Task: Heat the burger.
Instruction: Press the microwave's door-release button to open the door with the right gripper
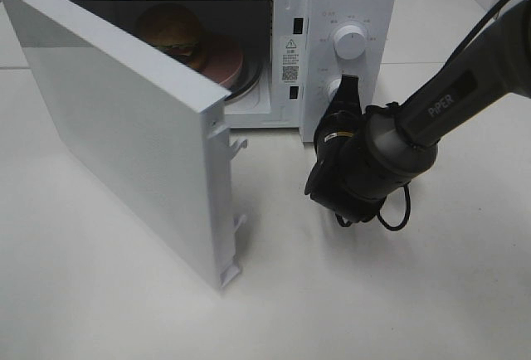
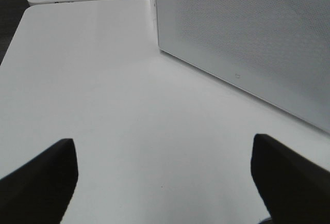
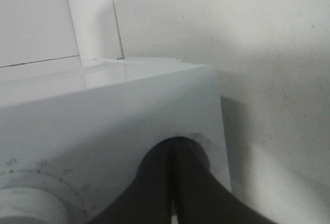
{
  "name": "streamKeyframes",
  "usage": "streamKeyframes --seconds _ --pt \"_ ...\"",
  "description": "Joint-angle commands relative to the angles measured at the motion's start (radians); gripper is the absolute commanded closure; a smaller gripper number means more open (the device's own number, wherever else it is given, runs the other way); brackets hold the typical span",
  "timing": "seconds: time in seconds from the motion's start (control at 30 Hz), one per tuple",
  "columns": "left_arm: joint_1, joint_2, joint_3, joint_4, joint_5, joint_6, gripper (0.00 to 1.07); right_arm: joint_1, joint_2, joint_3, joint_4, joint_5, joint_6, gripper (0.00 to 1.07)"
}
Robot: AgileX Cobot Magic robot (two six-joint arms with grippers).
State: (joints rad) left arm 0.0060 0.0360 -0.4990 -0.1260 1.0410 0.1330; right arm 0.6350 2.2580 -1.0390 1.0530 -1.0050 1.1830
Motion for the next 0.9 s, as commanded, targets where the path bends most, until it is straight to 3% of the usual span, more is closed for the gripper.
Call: streamKeyframes --seconds 0.03,0.7,0.9 --pt "0.004 -0.003 0.002 -0.007 -0.004 0.001 0.23 -0.052 -0.031 -0.079 -0.17 -0.16 -0.025 1.07" --pt "0.004 -0.003 0.002 -0.007 -0.004 0.001 0.23 -0.028 -0.111 0.062 -0.197 0.01 -0.073 1.07" --pt "0.004 -0.003 0.002 -0.007 -0.004 0.001 0.23 -0.028 -0.19 0.15 -0.196 0.159 -0.18 1.07"
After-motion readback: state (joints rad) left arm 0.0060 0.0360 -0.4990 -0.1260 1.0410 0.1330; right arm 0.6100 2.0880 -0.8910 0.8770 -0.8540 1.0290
